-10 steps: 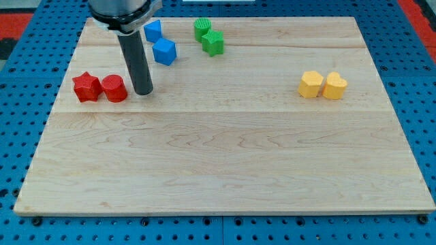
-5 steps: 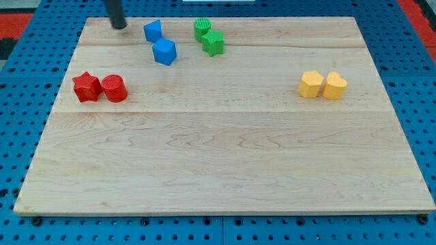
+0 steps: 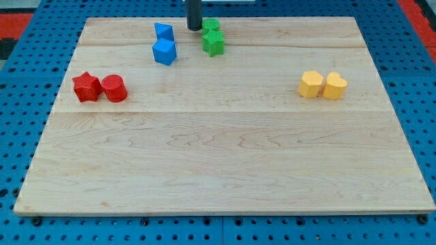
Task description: Push the blue cube towards the center
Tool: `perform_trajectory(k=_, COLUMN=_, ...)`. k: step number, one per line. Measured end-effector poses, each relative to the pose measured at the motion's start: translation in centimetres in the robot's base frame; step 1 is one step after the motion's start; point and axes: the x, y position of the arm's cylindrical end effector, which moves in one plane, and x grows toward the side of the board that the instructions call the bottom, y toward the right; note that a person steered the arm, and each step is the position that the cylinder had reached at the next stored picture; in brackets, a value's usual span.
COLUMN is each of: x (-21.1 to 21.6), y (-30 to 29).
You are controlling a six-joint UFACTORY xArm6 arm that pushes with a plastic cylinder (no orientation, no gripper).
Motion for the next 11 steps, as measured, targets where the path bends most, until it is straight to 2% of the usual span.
perform_trajectory(k=3, x=0.0, y=-1.0)
perform_trajectory(k=5, x=0.0, y=-6.4)
perform_trajectory(k=8, x=0.8, y=-6.7)
perform_trajectory(k=9, x=2.3, y=-6.9)
perform_trajectory(k=11, x=9.0, y=-5.1)
